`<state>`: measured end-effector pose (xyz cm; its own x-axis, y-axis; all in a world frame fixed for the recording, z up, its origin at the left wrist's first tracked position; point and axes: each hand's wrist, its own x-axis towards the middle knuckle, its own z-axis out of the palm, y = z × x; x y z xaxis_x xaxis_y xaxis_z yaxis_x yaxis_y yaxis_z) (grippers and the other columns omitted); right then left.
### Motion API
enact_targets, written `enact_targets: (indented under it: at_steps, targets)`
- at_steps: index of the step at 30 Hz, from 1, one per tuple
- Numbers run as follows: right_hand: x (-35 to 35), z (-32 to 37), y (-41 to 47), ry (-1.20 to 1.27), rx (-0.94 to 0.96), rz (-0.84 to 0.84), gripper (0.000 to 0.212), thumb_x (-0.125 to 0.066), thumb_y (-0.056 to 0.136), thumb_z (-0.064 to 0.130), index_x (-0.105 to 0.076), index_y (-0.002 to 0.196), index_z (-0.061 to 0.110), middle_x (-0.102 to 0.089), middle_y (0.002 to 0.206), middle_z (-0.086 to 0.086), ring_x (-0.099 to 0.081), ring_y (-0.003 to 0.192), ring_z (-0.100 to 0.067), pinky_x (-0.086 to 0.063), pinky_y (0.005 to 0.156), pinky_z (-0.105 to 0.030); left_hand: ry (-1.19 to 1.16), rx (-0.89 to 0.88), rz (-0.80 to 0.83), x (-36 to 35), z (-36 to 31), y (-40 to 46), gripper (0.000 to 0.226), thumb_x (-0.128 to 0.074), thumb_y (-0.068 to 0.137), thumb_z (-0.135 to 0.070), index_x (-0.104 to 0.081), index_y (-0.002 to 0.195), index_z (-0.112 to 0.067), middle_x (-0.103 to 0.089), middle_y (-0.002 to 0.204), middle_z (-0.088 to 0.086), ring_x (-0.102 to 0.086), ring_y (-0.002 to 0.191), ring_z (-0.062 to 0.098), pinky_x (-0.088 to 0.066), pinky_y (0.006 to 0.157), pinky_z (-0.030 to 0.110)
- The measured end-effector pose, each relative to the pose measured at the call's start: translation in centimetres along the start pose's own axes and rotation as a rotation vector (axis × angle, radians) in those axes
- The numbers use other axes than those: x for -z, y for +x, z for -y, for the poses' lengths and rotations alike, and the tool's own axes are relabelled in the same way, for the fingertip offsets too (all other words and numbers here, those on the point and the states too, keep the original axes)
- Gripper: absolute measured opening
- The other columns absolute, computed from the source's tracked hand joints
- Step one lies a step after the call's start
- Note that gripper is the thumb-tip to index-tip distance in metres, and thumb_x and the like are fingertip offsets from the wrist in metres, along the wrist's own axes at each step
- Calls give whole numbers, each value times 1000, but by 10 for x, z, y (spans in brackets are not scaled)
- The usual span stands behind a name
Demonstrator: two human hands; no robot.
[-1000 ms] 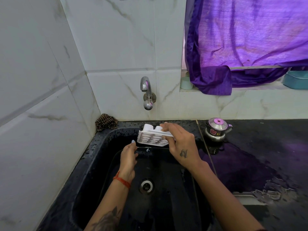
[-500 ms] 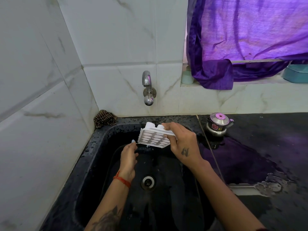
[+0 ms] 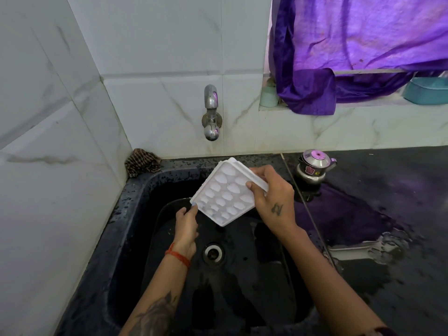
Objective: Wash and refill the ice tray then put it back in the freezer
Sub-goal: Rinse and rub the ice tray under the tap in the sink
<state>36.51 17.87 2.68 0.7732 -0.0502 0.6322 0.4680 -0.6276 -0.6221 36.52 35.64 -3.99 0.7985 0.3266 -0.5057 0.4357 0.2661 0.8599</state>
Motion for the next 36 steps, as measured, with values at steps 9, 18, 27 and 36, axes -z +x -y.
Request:
enact_targets:
  at_steps: [9, 18, 27, 36]
  targets:
    - [22, -28, 2, 162, -362, -3, 16, -69, 83, 15, -60, 96, 9, -63, 89, 4, -58, 83, -11, -42, 67, -11, 30, 20, 54, -18, 1, -13, 30, -44, 99, -32, -57, 116, -10, -62, 102, 8, -58, 76, 17, -42, 59, 29]
    - [75, -85, 6, 181, -551, 26, 17, -67, 85, 20, -60, 100, 14, -61, 92, 6, -57, 87, -10, -42, 75, -22, 77, -17, -47, -63, 8, -24, 37, -51, 96, -33, -63, 110, -1, -64, 91, 10, -62, 86, 28, -52, 71, 35]
    - [146, -161, -3, -3, -735, -5, 13, -67, 85, 25, -65, 91, 15, -61, 81, 4, -57, 80, -17, -40, 74, -27, 203, -64, -12, -135, 28, -46, 33, -53, 93, -35, -66, 86, -6, -72, 96, 12, -68, 90, 31, -54, 88, 47]
    - [212, -220, -27, -158, -868, 43, 12, -64, 86, 27, -65, 88, 16, -62, 86, -2, -55, 80, -20, -41, 71, -30, 332, -89, 43, -192, 68, -62, 27, -62, 78, -42, -65, 87, -16, -71, 94, 4, -68, 90, 26, -55, 84, 50]
